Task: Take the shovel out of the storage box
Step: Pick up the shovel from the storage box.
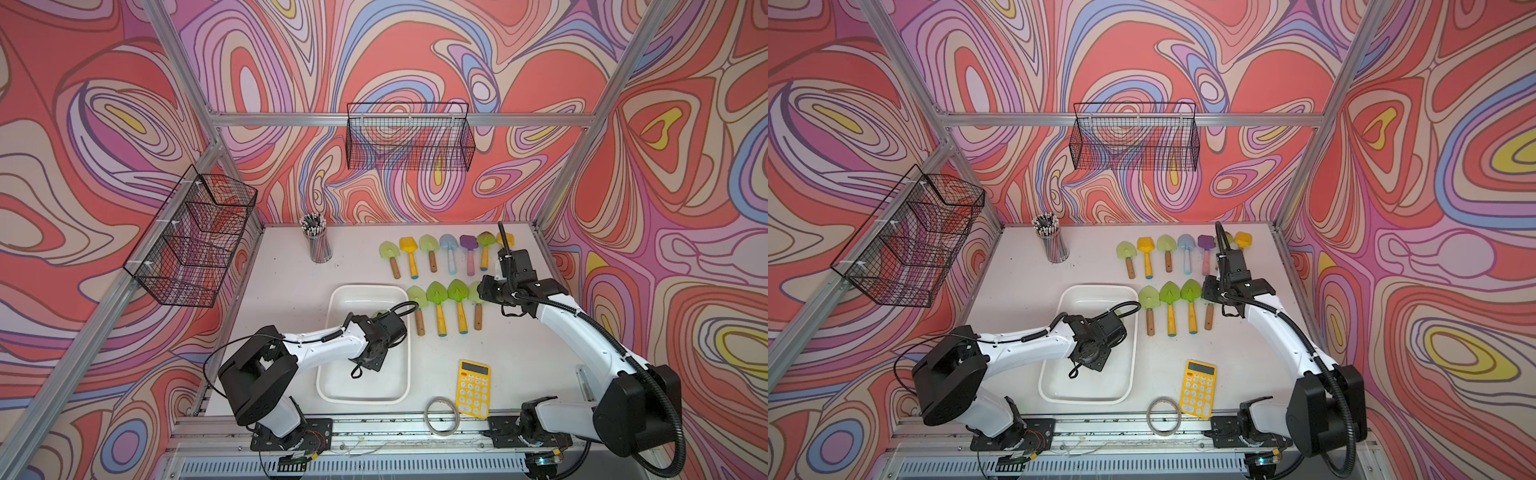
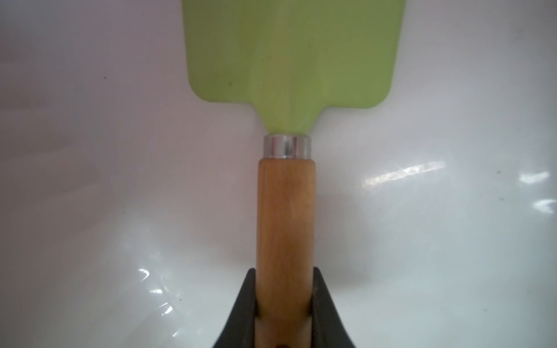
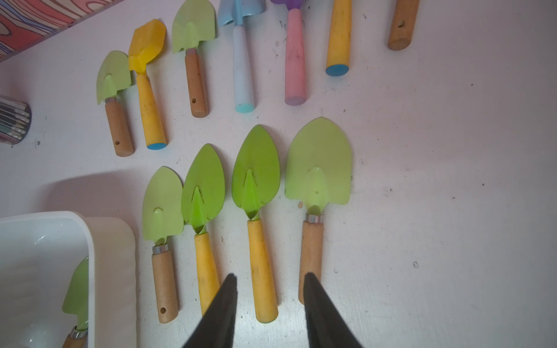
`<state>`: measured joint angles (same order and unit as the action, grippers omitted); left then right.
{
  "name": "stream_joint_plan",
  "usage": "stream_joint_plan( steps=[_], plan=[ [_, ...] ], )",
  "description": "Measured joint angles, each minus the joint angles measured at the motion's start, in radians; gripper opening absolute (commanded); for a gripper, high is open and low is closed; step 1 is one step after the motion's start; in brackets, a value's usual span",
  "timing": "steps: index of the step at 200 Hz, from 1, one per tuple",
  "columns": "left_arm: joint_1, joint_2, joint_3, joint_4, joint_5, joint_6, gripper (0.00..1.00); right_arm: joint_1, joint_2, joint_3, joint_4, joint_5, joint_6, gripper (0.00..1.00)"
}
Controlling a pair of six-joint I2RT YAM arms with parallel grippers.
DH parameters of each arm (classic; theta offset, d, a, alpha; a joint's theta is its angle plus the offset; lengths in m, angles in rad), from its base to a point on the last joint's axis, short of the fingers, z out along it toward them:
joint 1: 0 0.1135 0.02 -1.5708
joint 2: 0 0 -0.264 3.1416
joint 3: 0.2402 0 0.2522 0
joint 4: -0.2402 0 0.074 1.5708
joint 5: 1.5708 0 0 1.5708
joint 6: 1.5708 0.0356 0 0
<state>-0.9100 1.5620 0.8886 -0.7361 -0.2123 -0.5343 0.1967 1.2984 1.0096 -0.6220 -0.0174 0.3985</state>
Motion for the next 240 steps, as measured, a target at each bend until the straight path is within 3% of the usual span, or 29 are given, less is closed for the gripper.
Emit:
stream_joint_plan(
  steps=[50,87,116,177,240],
  plan=[
    [0.039,-0.148,0.049,-0.018,0.091,-0.011,0.0,0.0,-0.044,-0.006,0.03,-0.104,0.023,0.39],
    [0.16,-0.327,0.052,0.072,0.323,-0.047,0.0,0.0,-0.057,-0.034,0.156,-0.319,0.098,0.42],
    [0.21,-0.408,0.052,0.191,0.499,-0.1,0.0,0.0,-0.075,-0.142,0.399,-0.521,0.25,0.44],
    [0.225,-0.438,-0.046,0.605,0.744,-0.329,0.0,0.001,-0.074,-0.275,0.919,-0.793,0.575,0.49],
    [0.225,-0.38,-0.058,0.931,0.84,-0.519,0.0,0.053,-0.076,-0.291,1.155,-0.911,0.674,0.51]
  ],
)
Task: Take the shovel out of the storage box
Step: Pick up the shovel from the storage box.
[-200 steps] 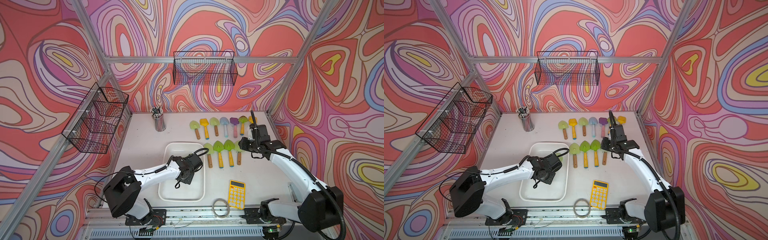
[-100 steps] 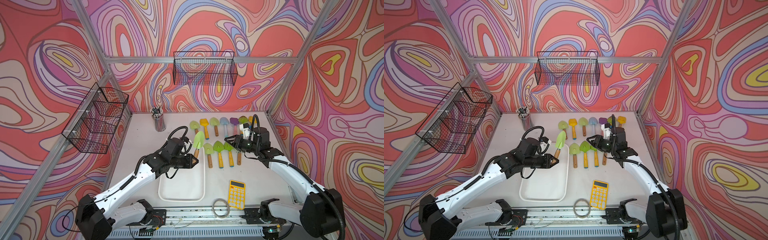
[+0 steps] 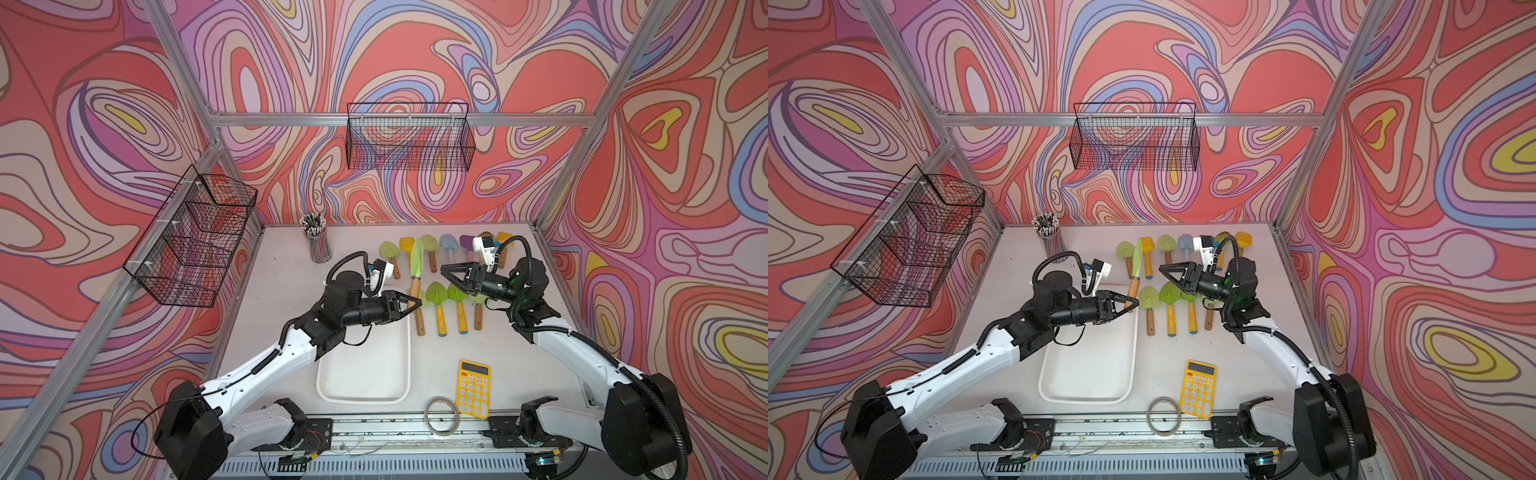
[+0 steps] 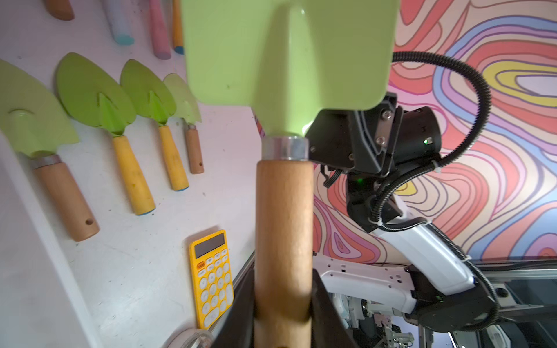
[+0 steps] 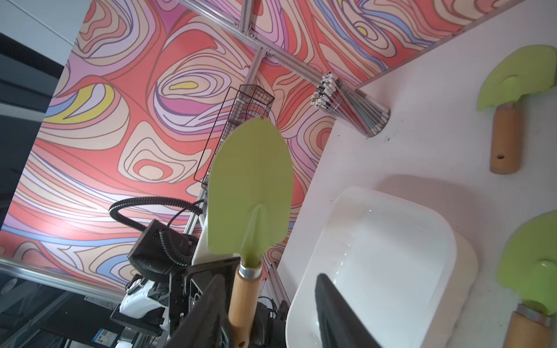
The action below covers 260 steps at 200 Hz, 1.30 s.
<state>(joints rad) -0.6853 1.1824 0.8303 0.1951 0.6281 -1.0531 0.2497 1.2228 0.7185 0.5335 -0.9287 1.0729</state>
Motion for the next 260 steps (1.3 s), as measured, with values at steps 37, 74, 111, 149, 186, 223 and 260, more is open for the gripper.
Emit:
stream_joint_plan(
  steps=[37,74,111,149,186,223,260],
  plan=[
    [0.0,0.045,-0.007,0.137,0.03,-0.085,0.0,0.041,0.002,-0.007,0.076,-0.018,0.031,0.51],
    [0.0,0.058,-0.015,0.214,0.048,-0.135,0.0,0.09,0.034,-0.007,0.161,-0.026,0.065,0.51],
    [0.0,0.058,-0.015,0.245,0.063,-0.15,0.0,0.097,0.103,-0.007,0.265,-0.027,0.126,0.49],
    [0.001,0.06,-0.042,0.283,0.073,-0.171,0.0,0.101,0.151,-0.006,0.373,-0.027,0.192,0.41],
    [0.001,0.064,-0.054,0.301,0.079,-0.182,0.0,0.111,0.201,-0.006,0.492,-0.03,0.266,0.4],
    [0.004,0.064,-0.054,0.314,0.079,-0.182,0.0,0.114,0.233,-0.006,0.587,-0.03,0.332,0.37],
    [0.004,0.065,-0.055,0.339,0.085,-0.183,0.0,0.121,0.233,-0.005,0.626,-0.031,0.357,0.37]
  ],
)
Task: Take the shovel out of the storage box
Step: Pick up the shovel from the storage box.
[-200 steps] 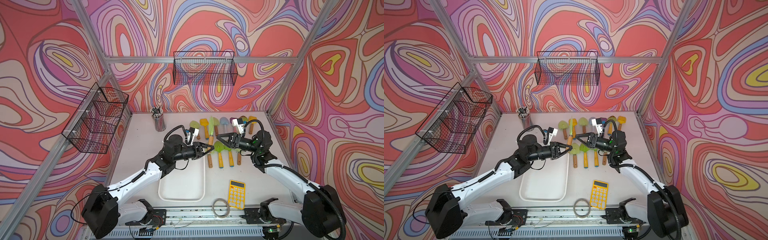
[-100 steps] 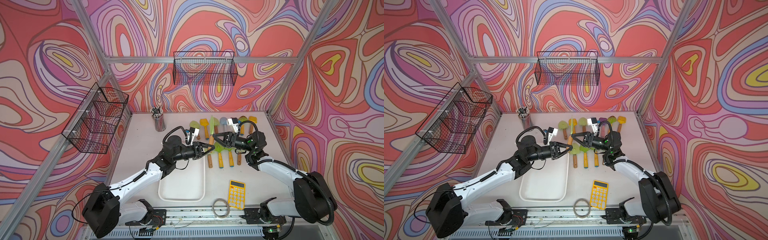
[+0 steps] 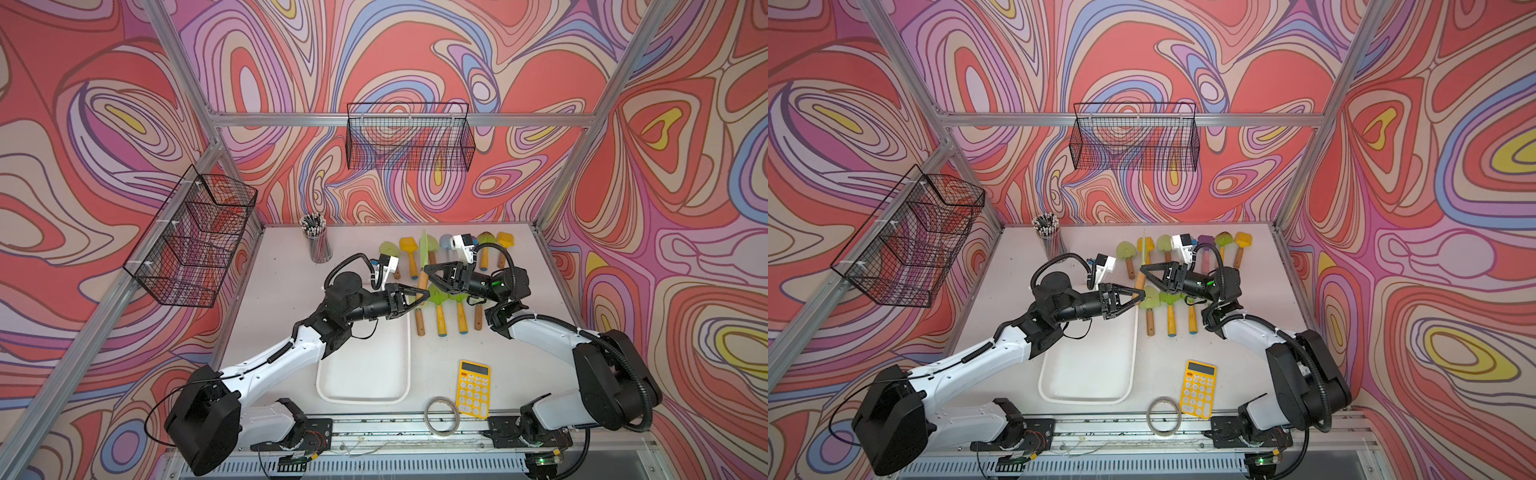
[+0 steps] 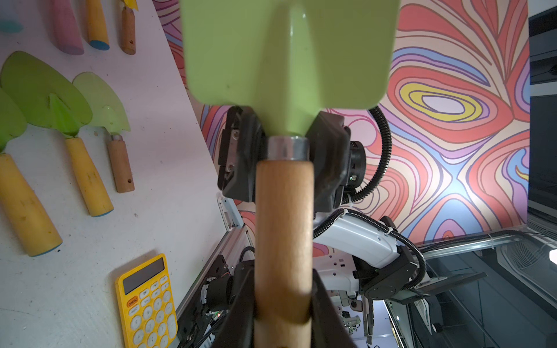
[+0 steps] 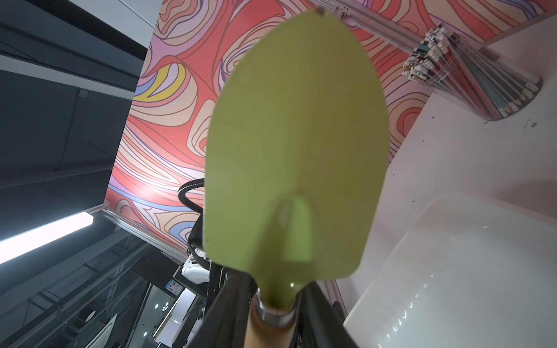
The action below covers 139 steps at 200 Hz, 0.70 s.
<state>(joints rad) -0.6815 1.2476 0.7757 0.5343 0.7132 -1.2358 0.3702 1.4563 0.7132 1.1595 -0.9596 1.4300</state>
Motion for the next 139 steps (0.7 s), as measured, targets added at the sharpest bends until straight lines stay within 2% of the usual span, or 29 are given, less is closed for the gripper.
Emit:
stream_joint_plan(
  steps=[44,101,110,125,139],
  plan=[
    [0.0,0.012,-0.003,0.016,0.004,-0.007,0.0,0.024,0.014,0.01,-0.003,-0.004,0.0,0.36],
    [0.0,0.013,-0.021,0.027,0.006,0.003,0.0,0.031,0.022,0.01,-0.046,-0.006,-0.005,0.14],
    [0.001,0.013,-0.026,0.026,0.006,0.005,0.12,0.031,0.021,0.01,-0.06,-0.006,-0.011,0.13],
    [0.001,0.008,-0.029,0.01,0.003,0.019,0.46,0.031,0.018,0.01,-0.092,-0.006,-0.03,0.11],
    [0.001,-0.009,-0.03,-0.035,-0.004,0.041,0.65,0.032,0.007,0.01,-0.139,-0.003,-0.063,0.1]
  ],
)
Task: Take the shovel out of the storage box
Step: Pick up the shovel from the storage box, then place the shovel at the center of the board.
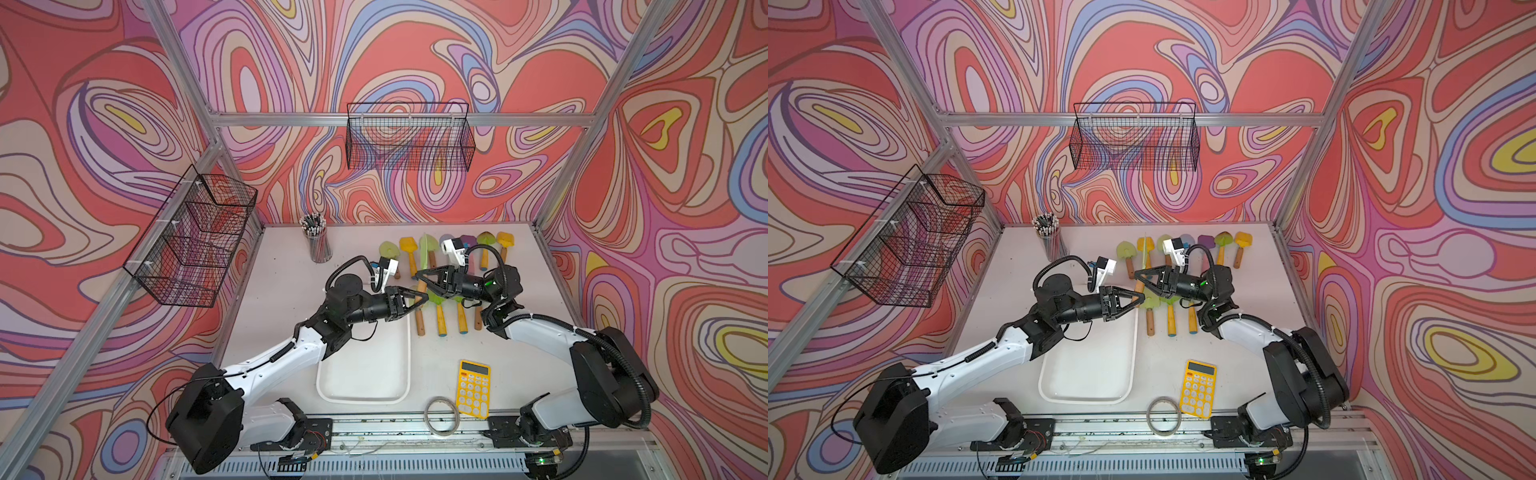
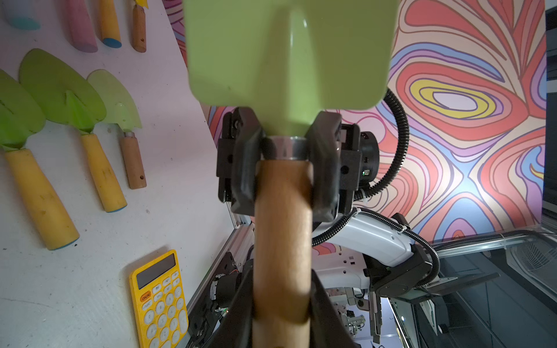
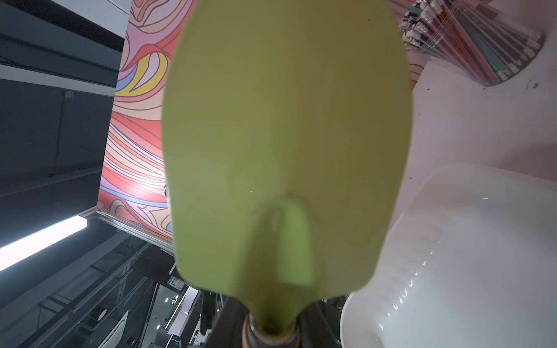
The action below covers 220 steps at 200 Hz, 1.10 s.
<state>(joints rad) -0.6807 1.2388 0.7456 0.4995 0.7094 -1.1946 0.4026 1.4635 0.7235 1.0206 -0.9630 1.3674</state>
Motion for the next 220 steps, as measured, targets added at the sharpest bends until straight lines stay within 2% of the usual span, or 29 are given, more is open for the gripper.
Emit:
stream_joint_plan(
  steps=[16,45,77,99,125,156,188,220],
  plan=[
    [0.0,-0.033,0.0,-0.079,-0.015,0.042,0.72,-0.004,-0.019,0.011,-0.081,0.003,-0.043,0.1],
    [0.018,-0.112,0.004,-0.268,-0.06,0.148,0.74,-0.025,-0.078,0.074,-0.313,0.01,-0.173,0.1],
    [0.058,-0.169,0.05,-0.509,-0.146,0.281,0.74,-0.083,-0.148,0.186,-0.673,0.049,-0.379,0.1],
    [0.069,-0.177,0.117,-0.693,-0.245,0.381,0.73,-0.13,-0.158,0.28,-0.947,0.121,-0.538,0.1],
    [0.072,-0.175,0.163,-0.853,-0.36,0.47,0.72,-0.172,-0.157,0.371,-1.253,0.282,-0.717,0.1],
    [0.082,-0.167,0.167,-0.975,-0.451,0.527,0.72,-0.186,-0.142,0.419,-1.513,0.576,-0.866,0.1],
    [0.11,-0.168,0.159,-1.013,-0.486,0.549,0.72,-0.195,-0.088,0.415,-1.663,0.845,-0.943,0.11],
    [0.148,-0.171,0.126,-1.022,-0.484,0.559,0.72,-0.216,-0.024,0.39,-1.719,1.023,-0.975,0.11]
  ],
)
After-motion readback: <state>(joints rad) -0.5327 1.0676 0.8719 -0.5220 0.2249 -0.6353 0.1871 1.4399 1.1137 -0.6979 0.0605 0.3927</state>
